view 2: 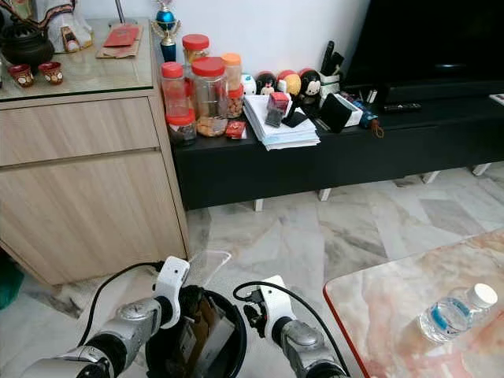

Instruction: Picking trash to rubbish bin

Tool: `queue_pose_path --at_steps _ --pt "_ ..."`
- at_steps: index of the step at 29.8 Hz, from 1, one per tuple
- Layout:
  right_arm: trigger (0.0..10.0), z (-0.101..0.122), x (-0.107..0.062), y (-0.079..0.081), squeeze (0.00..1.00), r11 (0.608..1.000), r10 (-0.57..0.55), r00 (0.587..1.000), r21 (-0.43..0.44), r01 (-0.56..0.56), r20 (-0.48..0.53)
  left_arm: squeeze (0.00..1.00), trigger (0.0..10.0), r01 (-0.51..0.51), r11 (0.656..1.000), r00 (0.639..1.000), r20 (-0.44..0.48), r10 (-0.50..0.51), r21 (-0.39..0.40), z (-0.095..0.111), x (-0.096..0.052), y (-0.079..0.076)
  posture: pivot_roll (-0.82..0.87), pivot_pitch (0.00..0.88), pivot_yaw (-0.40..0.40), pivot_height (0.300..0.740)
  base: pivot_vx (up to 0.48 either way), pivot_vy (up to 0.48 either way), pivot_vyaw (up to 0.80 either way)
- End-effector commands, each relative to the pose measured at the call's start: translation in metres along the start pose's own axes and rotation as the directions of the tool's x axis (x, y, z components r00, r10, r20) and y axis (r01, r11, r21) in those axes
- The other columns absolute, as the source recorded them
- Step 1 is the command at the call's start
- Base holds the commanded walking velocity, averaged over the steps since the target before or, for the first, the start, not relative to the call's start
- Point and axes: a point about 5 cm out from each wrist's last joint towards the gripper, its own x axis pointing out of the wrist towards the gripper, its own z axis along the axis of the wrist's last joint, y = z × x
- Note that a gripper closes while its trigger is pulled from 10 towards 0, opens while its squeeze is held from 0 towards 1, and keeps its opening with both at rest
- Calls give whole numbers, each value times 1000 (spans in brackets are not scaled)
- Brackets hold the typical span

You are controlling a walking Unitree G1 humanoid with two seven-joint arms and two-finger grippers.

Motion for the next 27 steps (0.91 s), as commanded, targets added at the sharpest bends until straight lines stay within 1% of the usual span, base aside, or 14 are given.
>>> queue_pose_path --at_steps 1,10,11,12,27 --pt "10000 10 2 1 0 1000 -4 999 -6 4 36 0 10000 50 999 997 -55 -50 4 -7 1 -6 20 67 -58 740 0 0 0" --pt "10000 10 2 -1 0 1000 -15 999 -4 15 42 0 10000 46 999 997 -62 -47 -6 -8 0 -4 20 67 -52 740 0 0 0" --pt "10000 10 2 -1 0 1000 -16 999 -3 16 42 294 10000 46 999 997 -63 -47 -6 -8 0 -4 20 67 -51 740 0 0 0" --pt "10000 10 2 -1 0 1000 -16 999 -2 16 43 1000 10000 47 999 997 -63 -47 -6 -8 0 -4 20 68 -50 740 0 0 0" --pt "10000 8 1 0 0 1000 -19 999 -1 19 36 1000 10000 45 999 997 -61 -45 -3 -7 0 -3 24 68 -51 740 0 0 0"
